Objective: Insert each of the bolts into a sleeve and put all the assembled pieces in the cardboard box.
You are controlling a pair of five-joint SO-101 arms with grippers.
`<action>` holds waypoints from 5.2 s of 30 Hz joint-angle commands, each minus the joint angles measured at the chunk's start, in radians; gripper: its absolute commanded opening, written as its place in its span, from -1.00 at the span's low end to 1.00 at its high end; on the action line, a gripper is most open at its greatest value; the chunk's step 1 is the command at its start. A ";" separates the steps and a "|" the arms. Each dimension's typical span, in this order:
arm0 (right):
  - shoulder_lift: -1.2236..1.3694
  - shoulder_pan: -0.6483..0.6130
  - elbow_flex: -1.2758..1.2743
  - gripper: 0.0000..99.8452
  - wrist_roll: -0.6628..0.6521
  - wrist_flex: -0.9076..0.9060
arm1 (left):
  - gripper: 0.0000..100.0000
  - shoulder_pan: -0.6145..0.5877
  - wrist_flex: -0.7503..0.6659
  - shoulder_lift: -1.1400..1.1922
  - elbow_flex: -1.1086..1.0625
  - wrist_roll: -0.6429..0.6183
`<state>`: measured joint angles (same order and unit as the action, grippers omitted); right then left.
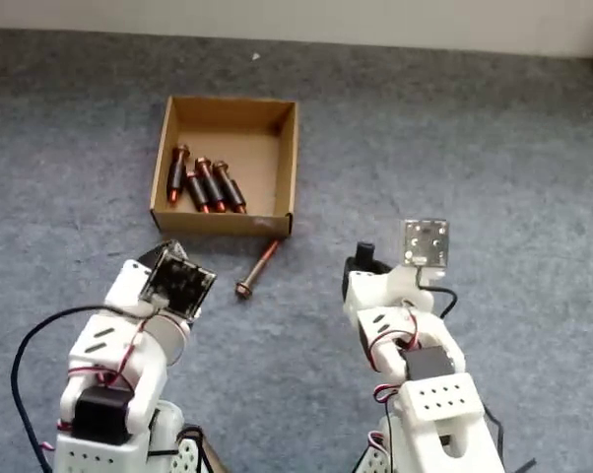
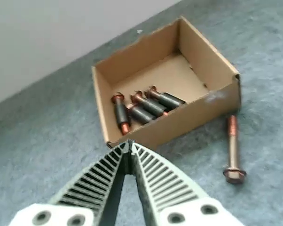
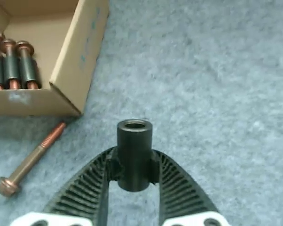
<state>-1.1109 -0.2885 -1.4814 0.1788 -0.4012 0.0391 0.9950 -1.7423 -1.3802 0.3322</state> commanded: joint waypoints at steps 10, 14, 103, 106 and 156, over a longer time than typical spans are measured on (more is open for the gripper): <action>-0.054 0.022 0.008 -0.99 0.011 0.025 | -0.84 0.186 0.011 1.089 0.564 -0.044; -0.054 0.024 0.008 -0.99 0.011 0.025 | -0.66 0.196 0.015 1.376 0.743 -0.186; -0.054 0.024 -0.005 -0.99 0.003 0.025 | -0.31 -0.028 -0.483 0.699 0.130 -1.430; -0.054 0.024 -0.007 -0.99 0.003 0.025 | -0.31 -0.028 -0.396 0.705 0.180 -1.358; -0.054 0.024 -0.007 -0.99 0.003 0.025 | -0.80 0.018 0.144 0.754 0.619 -0.078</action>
<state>-1.1416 -0.2762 -1.5060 0.1788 -0.3982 0.0468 1.1577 -1.0273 -0.8216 0.2171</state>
